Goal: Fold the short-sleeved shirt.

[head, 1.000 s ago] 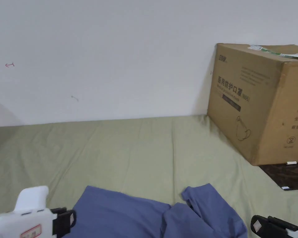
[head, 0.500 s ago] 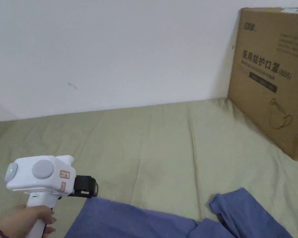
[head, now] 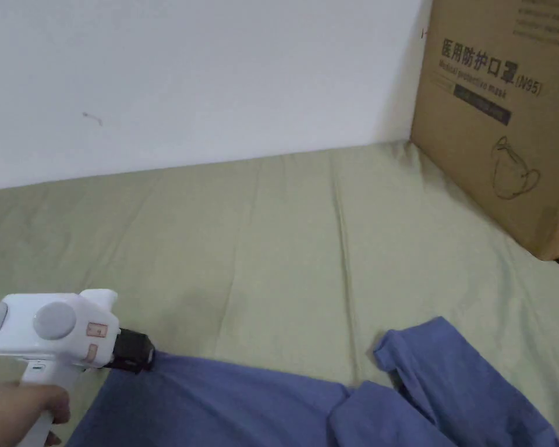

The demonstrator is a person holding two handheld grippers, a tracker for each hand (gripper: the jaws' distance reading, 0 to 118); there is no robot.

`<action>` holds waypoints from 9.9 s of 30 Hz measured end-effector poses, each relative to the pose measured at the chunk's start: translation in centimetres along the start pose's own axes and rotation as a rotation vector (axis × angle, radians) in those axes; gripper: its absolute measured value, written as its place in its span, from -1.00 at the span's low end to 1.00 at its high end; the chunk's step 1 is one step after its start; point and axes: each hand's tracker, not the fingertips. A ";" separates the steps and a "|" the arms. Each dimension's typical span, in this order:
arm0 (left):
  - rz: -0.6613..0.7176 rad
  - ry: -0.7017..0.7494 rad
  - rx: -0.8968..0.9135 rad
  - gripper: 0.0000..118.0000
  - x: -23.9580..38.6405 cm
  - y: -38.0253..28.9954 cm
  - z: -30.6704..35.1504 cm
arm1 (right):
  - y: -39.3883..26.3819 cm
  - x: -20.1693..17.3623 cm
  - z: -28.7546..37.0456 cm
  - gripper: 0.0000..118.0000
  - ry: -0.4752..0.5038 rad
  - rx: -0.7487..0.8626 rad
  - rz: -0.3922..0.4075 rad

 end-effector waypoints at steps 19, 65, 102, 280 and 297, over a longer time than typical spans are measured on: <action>-0.022 -0.044 0.102 -0.96 1.4 -3.8 10.6 | 14.1 3.5 -18.0 0.84 -0.206 -0.366 0.015; 0.122 0.059 0.773 -0.96 0.0 -1.1 52.5 | 35.1 -25.6 23.6 -1.00 -0.004 0.497 0.390; 0.275 0.067 0.152 -0.96 -2.9 -8.9 13.5 | 18.9 -9.5 -15.2 -1.00 -0.177 -0.157 0.378; 0.174 0.091 0.035 -0.94 5.0 -29.0 17.0 | -2.4 -1.2 5.1 -1.00 -0.098 -0.043 0.101; 0.210 0.086 0.040 -0.94 2.6 -27.8 19.5 | 4.3 5.1 -6.9 0.82 -0.130 -0.344 -0.082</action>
